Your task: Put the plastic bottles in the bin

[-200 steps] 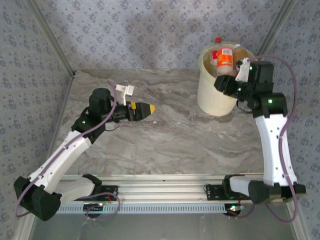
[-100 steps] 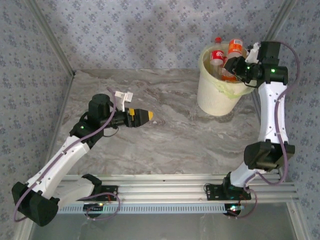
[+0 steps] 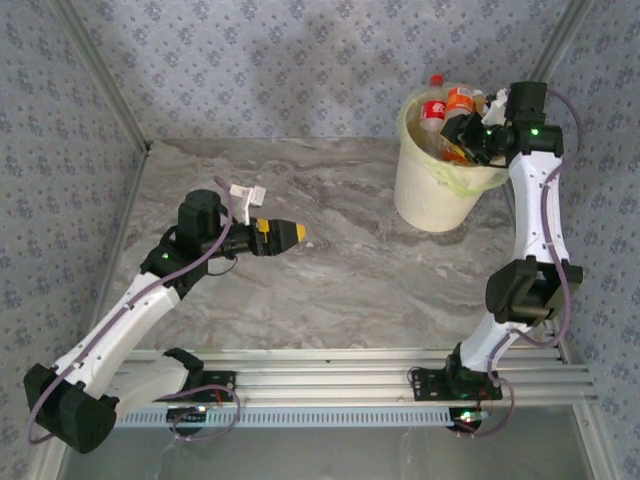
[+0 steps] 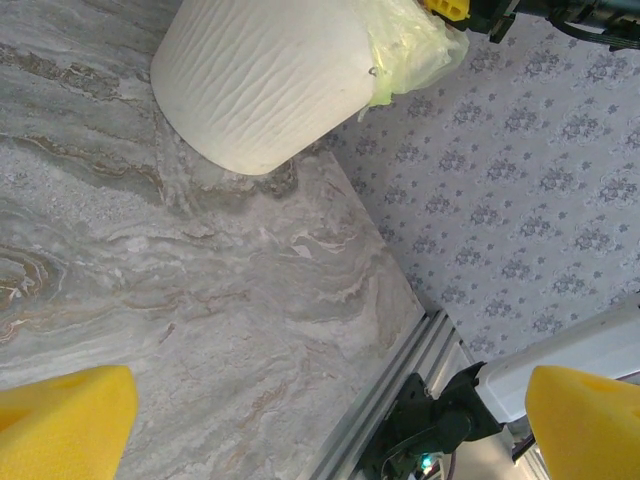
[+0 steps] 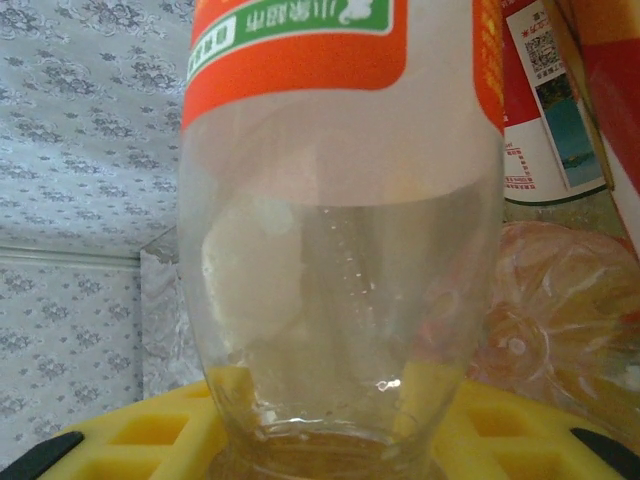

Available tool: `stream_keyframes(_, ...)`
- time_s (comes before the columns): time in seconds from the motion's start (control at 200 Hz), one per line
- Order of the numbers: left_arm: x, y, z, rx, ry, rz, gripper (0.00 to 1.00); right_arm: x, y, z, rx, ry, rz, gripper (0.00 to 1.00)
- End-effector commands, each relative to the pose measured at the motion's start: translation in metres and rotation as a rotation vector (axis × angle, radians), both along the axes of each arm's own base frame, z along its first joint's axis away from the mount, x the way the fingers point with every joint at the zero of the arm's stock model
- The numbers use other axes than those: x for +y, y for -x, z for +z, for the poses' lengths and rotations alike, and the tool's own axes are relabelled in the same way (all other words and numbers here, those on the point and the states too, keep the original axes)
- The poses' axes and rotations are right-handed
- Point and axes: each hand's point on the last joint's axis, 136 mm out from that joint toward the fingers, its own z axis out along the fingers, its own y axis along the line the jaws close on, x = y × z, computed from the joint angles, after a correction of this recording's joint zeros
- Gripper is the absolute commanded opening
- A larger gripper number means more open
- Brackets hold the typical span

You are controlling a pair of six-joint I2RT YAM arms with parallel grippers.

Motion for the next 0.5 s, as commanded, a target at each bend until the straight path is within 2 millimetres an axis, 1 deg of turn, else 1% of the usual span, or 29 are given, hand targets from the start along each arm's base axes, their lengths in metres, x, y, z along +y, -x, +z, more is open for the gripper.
stream_keyframes(0.0, 0.001, 0.005, 0.006, -0.03, 0.003, -0.006, 1.0, -0.001, -0.005, 0.014, -0.033, -0.03, -0.008, 0.49)
stream_keyframes(0.22, 0.001, 0.005, 0.008, -0.037, 0.003, -0.006, 1.0, -0.002, -0.001, 0.02, -0.031, -0.028, -0.014, 0.61)
stream_keyframes(0.36, 0.001, 0.005, 0.007, -0.035, 0.001, -0.004, 1.0, -0.007, 0.008, 0.026, -0.039, 0.001, -0.032, 0.62)
stream_keyframes(0.495, 0.001, 0.004, 0.007, -0.034, 0.002, -0.002, 1.0, -0.019, 0.018, 0.034, -0.052, 0.042, -0.067, 0.61)
